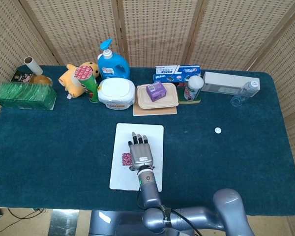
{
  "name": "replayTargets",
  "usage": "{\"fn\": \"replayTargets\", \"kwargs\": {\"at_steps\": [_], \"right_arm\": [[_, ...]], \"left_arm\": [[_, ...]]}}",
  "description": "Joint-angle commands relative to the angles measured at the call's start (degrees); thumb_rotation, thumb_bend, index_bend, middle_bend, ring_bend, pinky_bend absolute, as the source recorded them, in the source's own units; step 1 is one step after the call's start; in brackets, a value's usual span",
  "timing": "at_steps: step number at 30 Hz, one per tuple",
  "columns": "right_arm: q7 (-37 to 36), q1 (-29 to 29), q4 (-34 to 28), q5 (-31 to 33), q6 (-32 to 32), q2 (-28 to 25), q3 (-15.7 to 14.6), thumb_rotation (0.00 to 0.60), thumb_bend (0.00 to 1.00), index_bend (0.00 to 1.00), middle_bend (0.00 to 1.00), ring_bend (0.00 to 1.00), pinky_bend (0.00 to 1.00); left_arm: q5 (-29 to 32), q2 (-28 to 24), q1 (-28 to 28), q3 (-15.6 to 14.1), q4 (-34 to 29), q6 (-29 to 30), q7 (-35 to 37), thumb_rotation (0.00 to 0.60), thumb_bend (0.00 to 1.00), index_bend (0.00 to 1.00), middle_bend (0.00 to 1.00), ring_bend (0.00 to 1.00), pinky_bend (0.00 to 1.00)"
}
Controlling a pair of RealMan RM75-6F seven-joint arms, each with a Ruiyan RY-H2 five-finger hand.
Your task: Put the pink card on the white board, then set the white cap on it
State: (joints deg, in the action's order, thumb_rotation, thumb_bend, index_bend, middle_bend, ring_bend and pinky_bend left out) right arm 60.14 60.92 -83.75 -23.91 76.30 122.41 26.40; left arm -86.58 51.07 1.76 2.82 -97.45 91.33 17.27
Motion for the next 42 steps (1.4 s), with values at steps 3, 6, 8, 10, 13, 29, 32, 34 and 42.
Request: {"fn": "replayTargets", "kwargs": {"at_steps": [3, 6, 8, 10, 13, 29, 32, 34, 42], "right_arm": [[-1.7, -1.1, -2.0, -2.8, 0.2, -2.0, -0.6, 0.600, 0.10, 0.07, 0.00, 0.00, 0.00], [-2.0, -2.0, -4.0, -3.9, 0.7, -3.8, -0.9, 0.600, 0.10, 0.10, 0.00, 0.00, 0.00], [-2.0, -2.8, -5.2, -4.9, 1.2, -5.5, -1.4, 0.600, 0.10, 0.13, 0.00, 0.00, 0.00], [-2.4, -4.2, -6.5, -6.5, 1.6, -8.3, -2.5, 0.600, 0.12, 0.16, 0.00, 0.00, 0.01], [-4.6, -7.3, -7.6, -8.5, 0.4, -13.7, -4.6, 0.600, 0.18, 0.23, 0.00, 0.00, 0.01], [-22.6, -18.9, 9.1, -11.4, -17.8, -32.8, -11.5, 0.600, 0.35, 0.34, 0.00, 0.00, 0.06], [-26.2, -19.9, 13.4, -11.7, -21.3, -33.5, -11.7, 0.600, 0.35, 0.35, 0.01, 0.00, 0.06], [-28.1, -20.3, 15.4, -12.0, -23.1, -33.8, -11.8, 0.600, 0.35, 0.36, 0.01, 0.00, 0.06], [-33.2, -21.3, 18.7, -14.8, -26.5, -34.4, -12.2, 0.600, 0.35, 0.36, 0.01, 0.00, 0.07]], "left_arm": [[0.1, 0.0, -0.1, 0.0, -0.3, -0.1, -0.6, 0.600, 0.10, 0.00, 0.00, 0.00, 0.00], [0.1, 0.1, -0.1, 0.0, -0.5, -0.2, -0.8, 0.600, 0.10, 0.00, 0.00, 0.00, 0.00], [0.1, 0.0, -0.1, -0.1, -0.5, -0.2, -0.9, 0.600, 0.10, 0.00, 0.00, 0.00, 0.00], [0.1, 0.1, -0.1, -0.1, -0.5, -0.1, -0.9, 0.600, 0.10, 0.00, 0.00, 0.00, 0.00], [0.1, 0.1, -0.1, -0.1, -0.5, 0.0, -0.9, 0.600, 0.10, 0.00, 0.00, 0.00, 0.00], [1.0, 0.3, -0.2, 0.3, -2.2, 0.0, -3.2, 0.600, 0.10, 0.00, 0.00, 0.00, 0.00], [1.4, 0.3, -0.3, 0.4, -2.9, -0.2, -3.7, 0.600, 0.10, 0.00, 0.00, 0.00, 0.00], [1.3, 0.3, -0.4, 0.3, -3.3, -0.2, -4.6, 0.600, 0.10, 0.00, 0.00, 0.00, 0.00], [0.3, 1.1, -0.2, -0.2, -4.3, 0.2, -7.8, 0.600, 0.10, 0.00, 0.00, 0.00, 0.00]]}}
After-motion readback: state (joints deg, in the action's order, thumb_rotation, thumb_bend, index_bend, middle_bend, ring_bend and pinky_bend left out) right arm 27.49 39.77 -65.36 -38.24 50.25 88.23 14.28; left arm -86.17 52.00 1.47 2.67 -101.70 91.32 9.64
